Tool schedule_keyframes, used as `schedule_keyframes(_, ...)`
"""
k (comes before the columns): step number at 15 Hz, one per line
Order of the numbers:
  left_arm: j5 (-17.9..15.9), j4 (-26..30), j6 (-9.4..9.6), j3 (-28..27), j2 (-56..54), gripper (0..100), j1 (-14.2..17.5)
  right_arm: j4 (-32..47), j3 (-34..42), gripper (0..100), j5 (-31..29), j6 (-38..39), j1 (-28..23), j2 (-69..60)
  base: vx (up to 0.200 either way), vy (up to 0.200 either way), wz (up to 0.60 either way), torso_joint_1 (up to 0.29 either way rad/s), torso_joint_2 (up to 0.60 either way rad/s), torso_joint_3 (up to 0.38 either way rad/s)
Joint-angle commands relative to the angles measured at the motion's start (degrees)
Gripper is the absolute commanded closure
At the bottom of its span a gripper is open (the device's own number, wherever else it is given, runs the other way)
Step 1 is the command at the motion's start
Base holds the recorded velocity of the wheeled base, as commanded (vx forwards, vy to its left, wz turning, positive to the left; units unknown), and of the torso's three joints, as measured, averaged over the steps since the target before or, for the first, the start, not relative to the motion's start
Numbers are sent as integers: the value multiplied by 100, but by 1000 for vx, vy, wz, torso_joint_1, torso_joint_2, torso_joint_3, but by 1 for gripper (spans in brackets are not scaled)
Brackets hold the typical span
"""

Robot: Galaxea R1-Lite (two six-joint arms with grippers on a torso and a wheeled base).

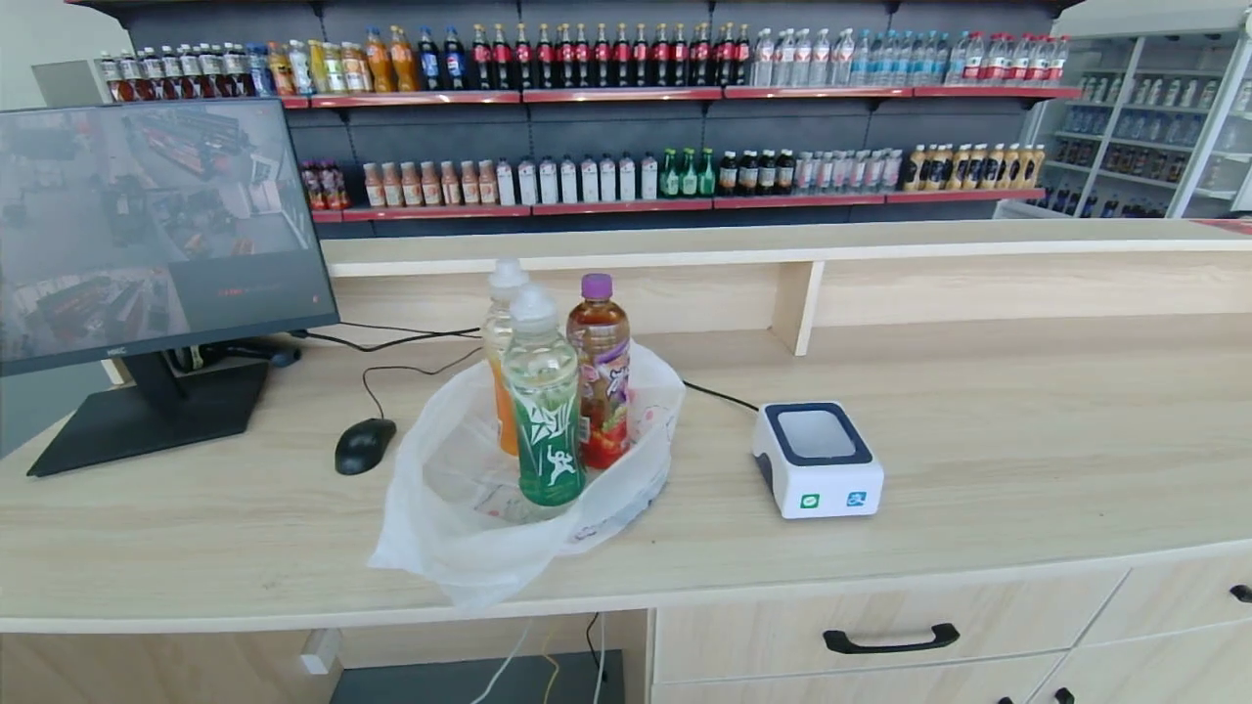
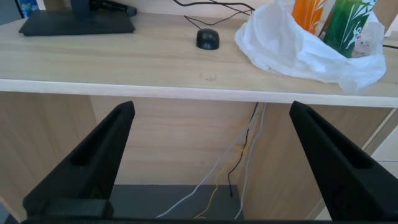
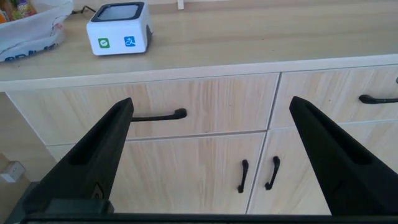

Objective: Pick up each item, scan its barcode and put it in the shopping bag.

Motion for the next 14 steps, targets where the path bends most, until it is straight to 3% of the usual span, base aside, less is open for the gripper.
schedule_keyframes(1,1,-9,3,1,-2,0,4,2,1,0,1,0,0,9,0,-200,0,2,7,2)
schedule_keyframes(6,1,-9,-6,1,-2,0,-5,2,1,0,1,0,0,9,0,-200,0,2,2,0)
schedule_keyframes(14,1,-9,3,1,-2,0,-5,2,1,0,1,0,0,9,0,0,0,0,0,0)
